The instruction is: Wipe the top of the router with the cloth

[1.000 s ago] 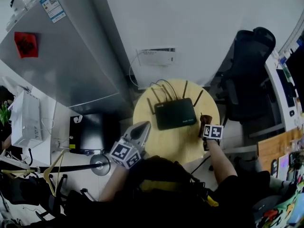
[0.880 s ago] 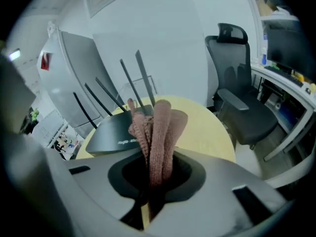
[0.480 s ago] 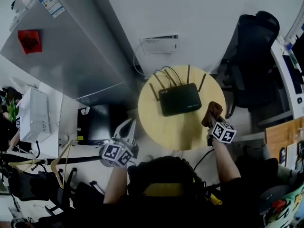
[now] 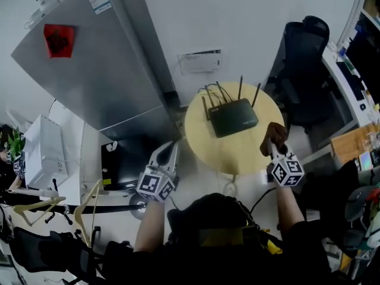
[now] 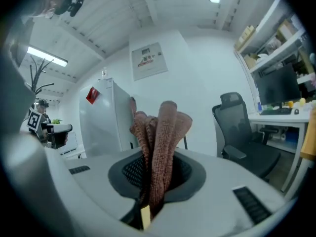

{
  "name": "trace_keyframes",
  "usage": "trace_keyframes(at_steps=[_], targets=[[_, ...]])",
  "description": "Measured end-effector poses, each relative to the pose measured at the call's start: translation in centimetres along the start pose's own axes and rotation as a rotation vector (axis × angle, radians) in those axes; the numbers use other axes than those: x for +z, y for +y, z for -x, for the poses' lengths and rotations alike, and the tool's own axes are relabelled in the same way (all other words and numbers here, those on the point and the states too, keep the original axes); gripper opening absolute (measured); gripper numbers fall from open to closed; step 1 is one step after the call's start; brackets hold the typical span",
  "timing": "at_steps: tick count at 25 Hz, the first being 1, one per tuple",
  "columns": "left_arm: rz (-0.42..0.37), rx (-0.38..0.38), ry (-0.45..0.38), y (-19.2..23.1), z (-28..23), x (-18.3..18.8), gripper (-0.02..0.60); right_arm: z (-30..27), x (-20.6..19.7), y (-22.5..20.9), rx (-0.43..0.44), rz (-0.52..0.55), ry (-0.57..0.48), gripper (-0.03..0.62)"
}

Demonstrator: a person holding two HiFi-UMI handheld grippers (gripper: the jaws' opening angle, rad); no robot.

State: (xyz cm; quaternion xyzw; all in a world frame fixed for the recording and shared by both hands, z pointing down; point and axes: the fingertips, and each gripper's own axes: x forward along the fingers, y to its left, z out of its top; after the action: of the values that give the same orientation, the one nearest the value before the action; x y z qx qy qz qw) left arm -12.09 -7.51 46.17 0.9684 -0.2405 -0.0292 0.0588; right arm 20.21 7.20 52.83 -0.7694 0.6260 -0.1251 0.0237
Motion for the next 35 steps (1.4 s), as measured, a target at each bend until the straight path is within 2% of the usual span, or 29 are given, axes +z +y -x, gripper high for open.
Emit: trace_keyframes(at_steps=[5, 10, 14, 20, 24, 27, 31, 35], targets=[[0.045, -0.073, -0.083, -1.6, 5.2, 2.0, -0.009, 5.6, 2.5, 8.0, -0.025, -0.015, -0.134, 0.063], [0.071, -0.132, -0.071, -4.2, 9.4, 2.3, -0.009, 12.0, 1.0, 13.1, -0.039, -0.005, -0.132, 0.061], [0.067, -0.11, -0.069, -6.2, 13.2, 2.2, -0.009, 16.1, 0.3, 14.7, -0.036, 0.014, -0.141, 0.061], [0.079, -0.039, -0.102, -9.4, 14.9, 1.2, -0.009, 19.4, 0.6, 13.0, 0.042, -0.022, -0.218, 0.058], [0.069, -0.039, -0.053, -12.7, 15.0, 0.3, -0.009, 22.8, 0.7, 10.9, 0.056, -0.053, -0.229, 0.058], [0.065, -0.032, -0.052, -14.3, 14.7, 0.2, -0.009, 24.2, 0.3, 8.7, 0.038, -0.045, -0.189, 0.054], [0.099, 0.008, -0.081, -16.0, 14.9, -0.6, -0.008, 24.0, -1.2, 6.7, 0.049, -0.012, -0.101, 0.052], [0.092, 0.01, -0.059, -16.8, 15.4, -1.5, -0.008, 23.9, -1.6, 6.7, 0.075, 0.022, -0.109, 0.052]])
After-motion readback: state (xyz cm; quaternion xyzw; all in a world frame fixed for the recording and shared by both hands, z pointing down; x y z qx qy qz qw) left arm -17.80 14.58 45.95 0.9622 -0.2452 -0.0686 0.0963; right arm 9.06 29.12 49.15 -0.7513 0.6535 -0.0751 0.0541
